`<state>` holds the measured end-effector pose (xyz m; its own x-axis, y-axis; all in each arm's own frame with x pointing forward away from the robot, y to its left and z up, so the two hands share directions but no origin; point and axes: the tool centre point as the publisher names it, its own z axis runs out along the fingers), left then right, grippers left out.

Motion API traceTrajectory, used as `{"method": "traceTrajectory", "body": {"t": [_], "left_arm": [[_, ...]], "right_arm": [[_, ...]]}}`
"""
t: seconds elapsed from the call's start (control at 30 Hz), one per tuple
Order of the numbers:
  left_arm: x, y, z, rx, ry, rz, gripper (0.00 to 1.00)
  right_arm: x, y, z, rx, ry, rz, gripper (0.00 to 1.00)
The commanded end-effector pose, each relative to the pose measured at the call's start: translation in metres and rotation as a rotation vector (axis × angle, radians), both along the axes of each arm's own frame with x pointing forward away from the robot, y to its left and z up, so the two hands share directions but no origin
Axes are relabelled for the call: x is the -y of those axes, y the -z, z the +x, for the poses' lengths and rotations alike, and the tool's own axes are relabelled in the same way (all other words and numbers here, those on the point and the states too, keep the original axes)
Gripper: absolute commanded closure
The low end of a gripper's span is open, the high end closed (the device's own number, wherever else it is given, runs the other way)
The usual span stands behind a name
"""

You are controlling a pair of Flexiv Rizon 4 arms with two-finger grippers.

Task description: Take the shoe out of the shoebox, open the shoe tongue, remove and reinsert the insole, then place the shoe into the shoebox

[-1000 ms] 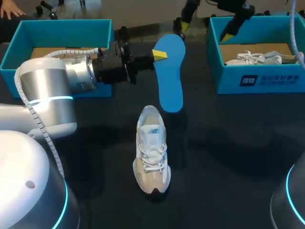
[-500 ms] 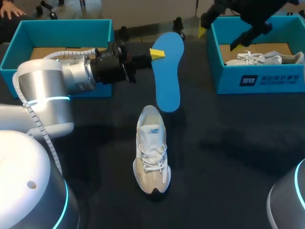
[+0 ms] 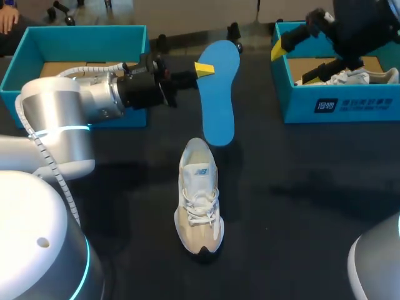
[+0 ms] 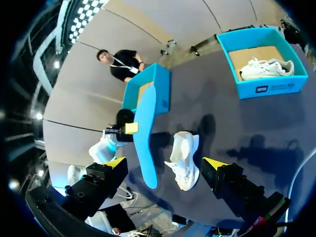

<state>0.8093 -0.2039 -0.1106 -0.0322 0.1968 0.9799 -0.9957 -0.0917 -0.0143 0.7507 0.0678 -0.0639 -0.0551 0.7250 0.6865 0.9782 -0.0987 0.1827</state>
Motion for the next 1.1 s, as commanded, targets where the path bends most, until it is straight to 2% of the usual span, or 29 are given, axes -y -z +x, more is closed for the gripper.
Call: {"method": "traceTrajectory", "body": {"t": [0.03,0.23,0.47,0.77,0.97,1.1], "left_arm": [[-0.002,0.0,0.0,0.004,0.014,-0.017,1.0],[-0.006,-0.004,0.001,0.041,0.039,-0.074,1.0],[-0.013,-0.009,0.003,0.184,0.029,-0.104,1.0],[-0.019,-0.012,-0.001,0.674,-0.024,-0.089,1.0],[-0.022,-0.017,-0.005,0.857,-0.036,-0.139,1.0],[-0.024,-0.02,-0.008,1.088,-0.076,-0.15,1.0]], "right_arm": [[0.003,0.013,-0.003,0.05,-0.081,0.461,0.0],[0.006,0.022,-0.003,0.066,-0.101,0.543,0.0],[0.005,0.033,-0.004,0.058,-0.137,0.609,0.0],[0.004,0.035,-0.002,0.058,-0.139,0.62,0.0],[0.003,0.037,-0.001,0.052,-0.144,0.619,0.0],[0.002,0.037,0.0,0.051,-0.147,0.623,0.0]]}}
